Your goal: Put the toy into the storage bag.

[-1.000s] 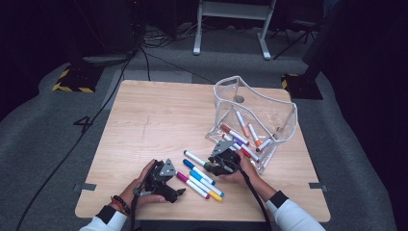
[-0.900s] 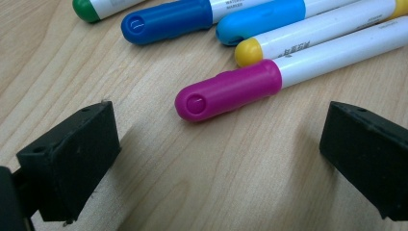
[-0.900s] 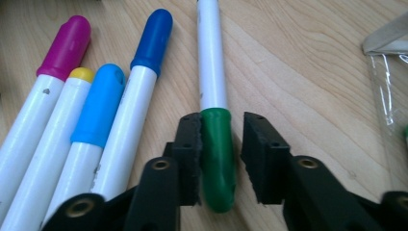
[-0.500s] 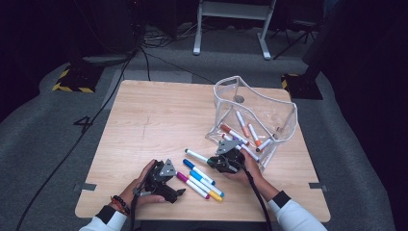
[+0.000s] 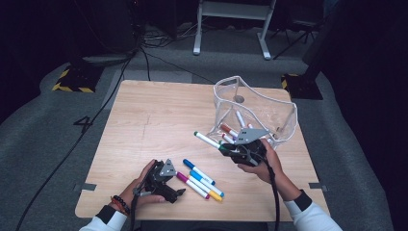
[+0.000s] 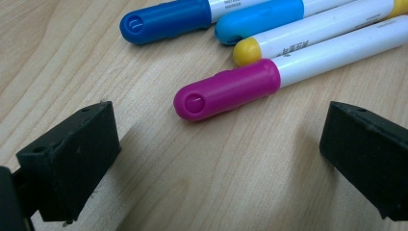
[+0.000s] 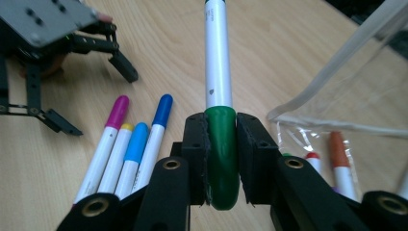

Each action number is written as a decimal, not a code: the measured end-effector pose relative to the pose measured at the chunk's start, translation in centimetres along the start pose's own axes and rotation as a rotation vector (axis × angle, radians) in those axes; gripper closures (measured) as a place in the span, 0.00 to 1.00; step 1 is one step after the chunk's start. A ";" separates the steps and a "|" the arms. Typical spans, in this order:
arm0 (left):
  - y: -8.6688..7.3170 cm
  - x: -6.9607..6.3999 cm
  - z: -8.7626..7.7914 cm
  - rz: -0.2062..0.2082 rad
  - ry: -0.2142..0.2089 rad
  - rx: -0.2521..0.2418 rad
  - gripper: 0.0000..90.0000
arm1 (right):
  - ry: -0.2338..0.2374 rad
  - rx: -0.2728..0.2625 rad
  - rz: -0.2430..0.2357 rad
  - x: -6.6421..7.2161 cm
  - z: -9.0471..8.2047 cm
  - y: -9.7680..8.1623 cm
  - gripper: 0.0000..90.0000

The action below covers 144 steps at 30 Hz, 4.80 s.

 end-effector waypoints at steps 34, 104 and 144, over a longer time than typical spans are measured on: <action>0.0 0.0 0.0 0.002 -0.003 -0.001 0.00 | -0.259 0.212 0.112 -13.6 -5.6 1.7 0.84; 0.0 0.0 0.0 -0.002 0.000 -0.001 0.01 | 0.112 -0.013 -0.042 3.4 1.6 -3.0 0.44; -0.2 -0.2 -0.2 -0.001 0.001 0.000 0.01 | 0.112 0.070 0.025 1.8 12.7 -6.9 0.83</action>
Point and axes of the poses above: each handheld gripper's, and its own axes: z roughly forward along the jaws, y roughly out of its top, x roughly to its left, the point moved 4 cm from there along z, roughly forward along the jaws, and after that the axes turned 9 degrees about -x, right-handed, at the moved point
